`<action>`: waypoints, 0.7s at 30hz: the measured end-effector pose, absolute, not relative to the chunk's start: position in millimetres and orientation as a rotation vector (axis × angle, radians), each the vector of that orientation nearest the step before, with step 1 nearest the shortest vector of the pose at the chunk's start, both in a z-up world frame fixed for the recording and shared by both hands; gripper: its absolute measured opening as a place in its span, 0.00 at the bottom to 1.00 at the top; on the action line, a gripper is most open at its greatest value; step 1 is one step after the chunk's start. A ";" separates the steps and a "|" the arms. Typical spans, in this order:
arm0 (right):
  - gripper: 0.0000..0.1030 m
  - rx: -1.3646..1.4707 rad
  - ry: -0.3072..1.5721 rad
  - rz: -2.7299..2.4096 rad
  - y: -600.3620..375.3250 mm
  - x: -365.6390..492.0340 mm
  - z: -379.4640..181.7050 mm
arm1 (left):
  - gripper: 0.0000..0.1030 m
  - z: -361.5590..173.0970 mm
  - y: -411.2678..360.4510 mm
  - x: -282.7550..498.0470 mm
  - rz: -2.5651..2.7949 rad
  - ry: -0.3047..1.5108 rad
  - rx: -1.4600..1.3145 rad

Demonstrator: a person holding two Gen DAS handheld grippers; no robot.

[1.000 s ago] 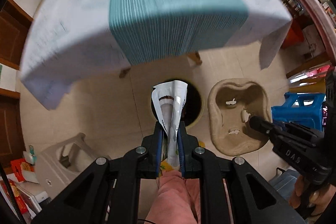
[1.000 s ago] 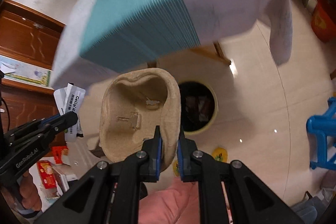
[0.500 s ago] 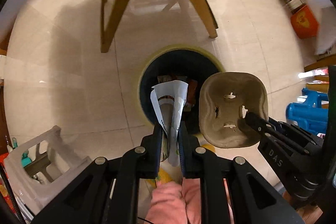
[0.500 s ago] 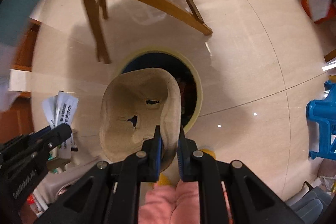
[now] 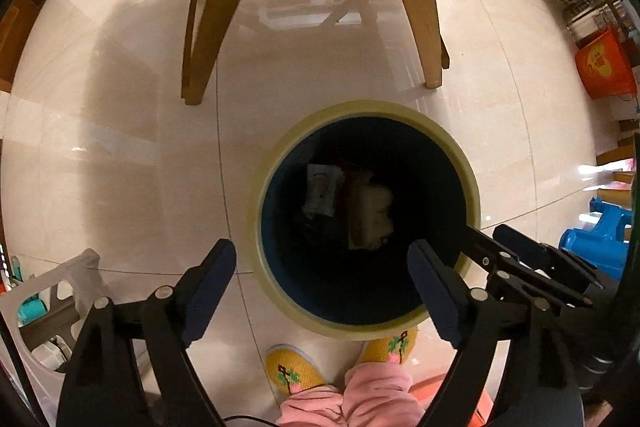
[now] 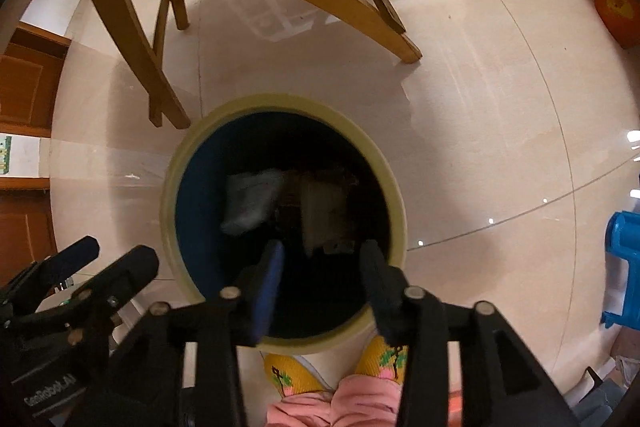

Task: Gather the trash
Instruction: 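Raise both tools back over the table toward the remaining trash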

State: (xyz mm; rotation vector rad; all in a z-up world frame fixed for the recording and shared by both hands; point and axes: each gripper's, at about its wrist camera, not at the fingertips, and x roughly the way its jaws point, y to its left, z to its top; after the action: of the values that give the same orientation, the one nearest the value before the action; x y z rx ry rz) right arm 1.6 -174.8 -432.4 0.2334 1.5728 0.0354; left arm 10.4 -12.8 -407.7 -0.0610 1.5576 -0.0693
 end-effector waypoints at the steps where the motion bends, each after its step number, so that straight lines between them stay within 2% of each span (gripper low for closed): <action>1: 0.42 0.235 1.573 0.036 -174.9 1.5 -428.5 | 0.85 -401.8 -13.4 8.9 -0.070 1.548 -0.050; 6: 0.42 0.252 1.570 0.032 -177.2 -4.0 -409.6 | 0.85 -375.9 -8.6 -3.0 -0.062 1.529 -0.050; 12: 0.42 0.252 1.585 0.043 -177.9 -21.5 -362.1 | 0.85 -326.5 4.0 -24.4 -0.042 1.540 -0.058; 21: 0.42 0.259 1.554 0.155 -171.3 -43.1 -232.4 | 0.85 -186.0 25.1 -49.9 -0.029 1.475 -0.028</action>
State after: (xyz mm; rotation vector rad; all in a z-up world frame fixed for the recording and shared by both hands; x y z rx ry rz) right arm -43.1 -171.3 -232.4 0.2587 1.5544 0.1547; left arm -49.9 25.1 -186.0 -0.0278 1.4745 -0.0293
